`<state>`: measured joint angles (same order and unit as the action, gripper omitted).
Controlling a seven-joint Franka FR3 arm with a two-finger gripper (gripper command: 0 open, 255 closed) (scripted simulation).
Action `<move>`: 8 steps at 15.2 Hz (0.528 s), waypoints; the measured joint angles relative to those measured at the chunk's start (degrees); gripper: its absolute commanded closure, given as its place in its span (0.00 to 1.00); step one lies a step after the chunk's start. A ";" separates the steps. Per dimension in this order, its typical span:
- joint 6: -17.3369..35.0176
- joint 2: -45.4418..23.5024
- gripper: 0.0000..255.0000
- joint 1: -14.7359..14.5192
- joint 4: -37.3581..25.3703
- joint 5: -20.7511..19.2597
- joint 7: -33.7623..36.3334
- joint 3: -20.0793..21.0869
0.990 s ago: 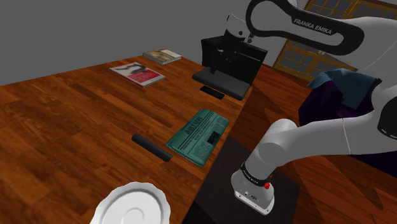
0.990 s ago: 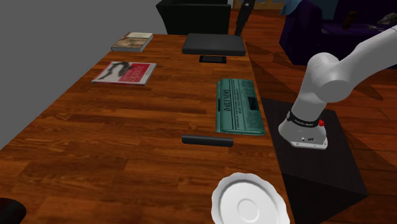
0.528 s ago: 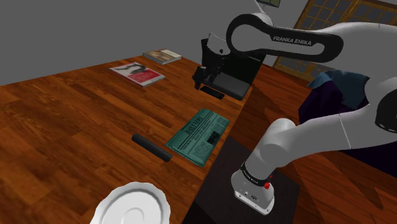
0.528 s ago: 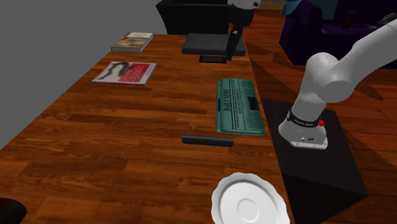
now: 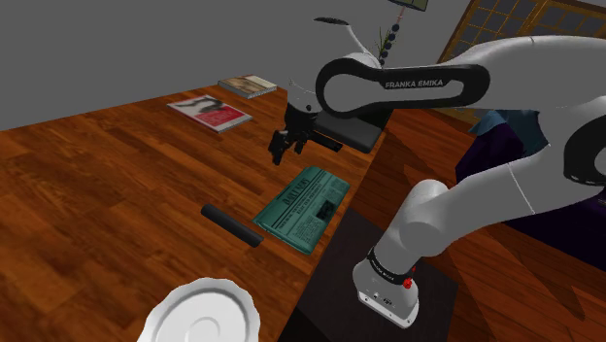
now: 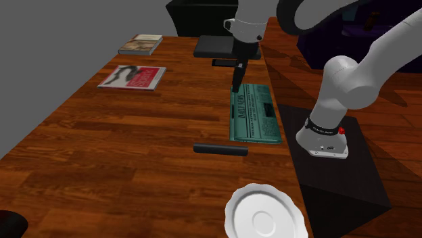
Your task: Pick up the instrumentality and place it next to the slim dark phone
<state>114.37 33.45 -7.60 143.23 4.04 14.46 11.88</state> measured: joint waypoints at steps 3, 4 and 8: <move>3.81 -4.01 0.00 -1.60 0.53 1.99 1.51 2.13; 5.48 -5.40 0.00 -2.12 1.02 2.63 1.91 2.81; 10.23 -11.15 0.00 -4.01 0.79 4.81 3.39 5.32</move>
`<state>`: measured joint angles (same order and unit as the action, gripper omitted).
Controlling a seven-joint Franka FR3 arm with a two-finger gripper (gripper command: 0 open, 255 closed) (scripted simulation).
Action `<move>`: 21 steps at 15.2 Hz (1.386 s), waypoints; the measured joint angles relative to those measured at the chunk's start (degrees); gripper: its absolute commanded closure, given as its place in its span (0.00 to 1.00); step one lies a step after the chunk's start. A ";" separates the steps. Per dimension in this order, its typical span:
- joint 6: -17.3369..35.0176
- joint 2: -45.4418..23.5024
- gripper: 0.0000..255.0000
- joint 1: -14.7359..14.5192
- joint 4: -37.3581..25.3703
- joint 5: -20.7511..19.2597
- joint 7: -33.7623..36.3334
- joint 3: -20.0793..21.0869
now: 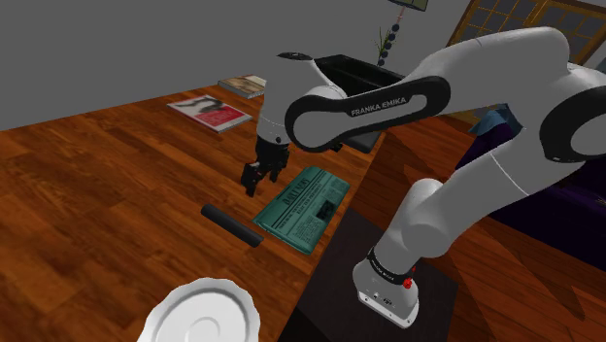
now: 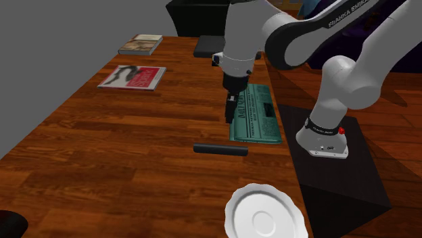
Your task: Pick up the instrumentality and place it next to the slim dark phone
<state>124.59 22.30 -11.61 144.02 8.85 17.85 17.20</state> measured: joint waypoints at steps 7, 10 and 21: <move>8.67 -11.02 0.00 -2.71 -1.36 2.37 2.21 4.03; 11.42 -13.41 0.00 -2.91 -0.92 2.15 2.78 4.67; 15.73 -16.56 0.00 -2.90 0.28 1.40 3.42 5.18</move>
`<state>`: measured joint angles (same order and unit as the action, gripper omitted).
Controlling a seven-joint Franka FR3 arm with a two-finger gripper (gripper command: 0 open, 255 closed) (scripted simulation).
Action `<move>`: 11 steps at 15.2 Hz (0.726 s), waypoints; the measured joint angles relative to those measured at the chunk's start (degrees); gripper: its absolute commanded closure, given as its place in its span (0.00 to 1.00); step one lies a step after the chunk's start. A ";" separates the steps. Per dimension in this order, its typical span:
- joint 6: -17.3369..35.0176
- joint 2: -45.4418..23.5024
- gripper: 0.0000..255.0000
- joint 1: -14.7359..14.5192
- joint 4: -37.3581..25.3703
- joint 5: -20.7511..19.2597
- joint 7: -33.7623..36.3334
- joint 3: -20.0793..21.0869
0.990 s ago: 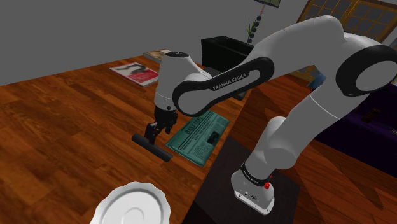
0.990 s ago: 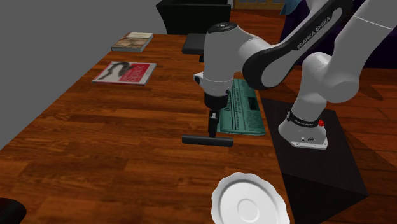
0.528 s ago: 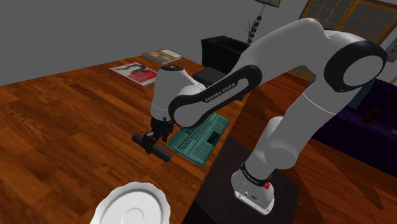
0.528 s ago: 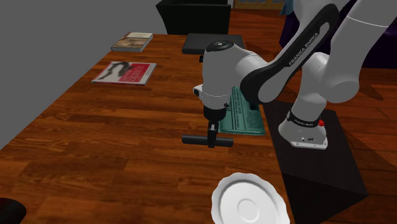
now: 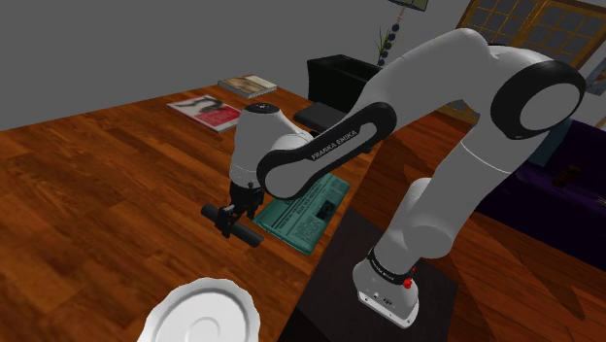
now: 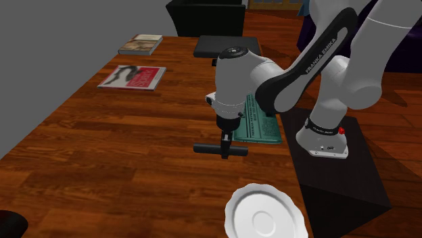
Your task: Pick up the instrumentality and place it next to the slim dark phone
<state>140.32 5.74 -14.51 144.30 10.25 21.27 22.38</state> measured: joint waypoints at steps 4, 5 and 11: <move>-0.09 0.24 1.00 0.14 0.03 -0.04 -0.03 -0.19; -0.07 0.23 1.00 0.13 0.02 -0.04 -0.03 -0.18; -0.05 0.16 1.00 0.10 -0.06 -0.07 0.02 -0.16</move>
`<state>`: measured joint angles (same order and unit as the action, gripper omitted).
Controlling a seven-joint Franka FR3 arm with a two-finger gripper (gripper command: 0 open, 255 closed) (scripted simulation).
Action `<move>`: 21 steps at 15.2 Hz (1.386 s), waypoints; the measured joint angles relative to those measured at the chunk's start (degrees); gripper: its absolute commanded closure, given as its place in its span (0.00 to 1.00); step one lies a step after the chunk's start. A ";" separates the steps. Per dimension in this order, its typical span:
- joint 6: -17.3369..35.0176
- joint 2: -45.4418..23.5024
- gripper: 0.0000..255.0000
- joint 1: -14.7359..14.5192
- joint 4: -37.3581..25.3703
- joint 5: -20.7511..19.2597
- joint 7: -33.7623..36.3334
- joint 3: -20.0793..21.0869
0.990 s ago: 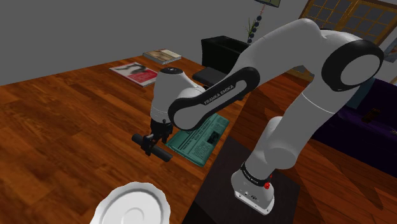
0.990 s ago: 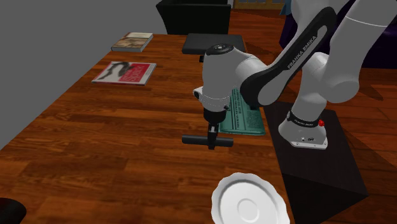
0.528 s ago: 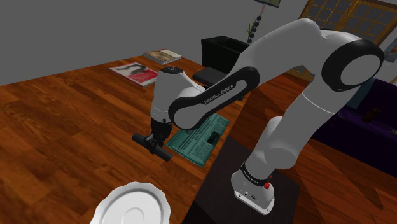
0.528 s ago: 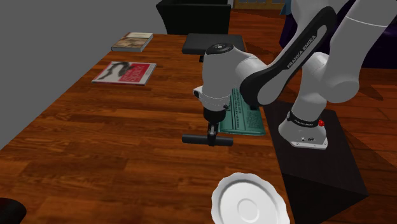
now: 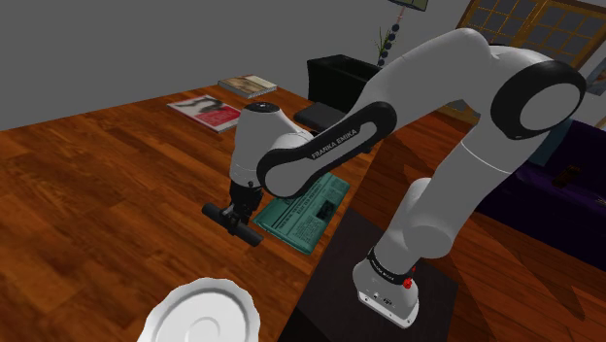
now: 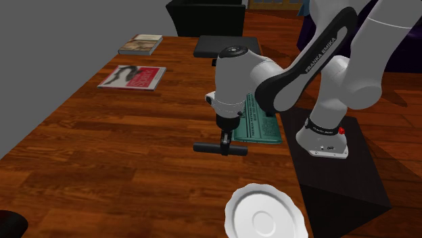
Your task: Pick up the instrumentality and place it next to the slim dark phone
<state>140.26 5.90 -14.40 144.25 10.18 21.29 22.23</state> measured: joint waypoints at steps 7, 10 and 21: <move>-5.12 3.74 1.00 -0.29 -1.36 1.10 -0.58 -0.34; -7.68 5.28 1.00 -0.27 -2.40 1.33 -0.83 -0.68; -15.28 9.73 1.00 1.55 -5.07 1.12 -5.30 -4.43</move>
<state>124.98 15.64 -12.86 139.17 11.30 15.98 17.80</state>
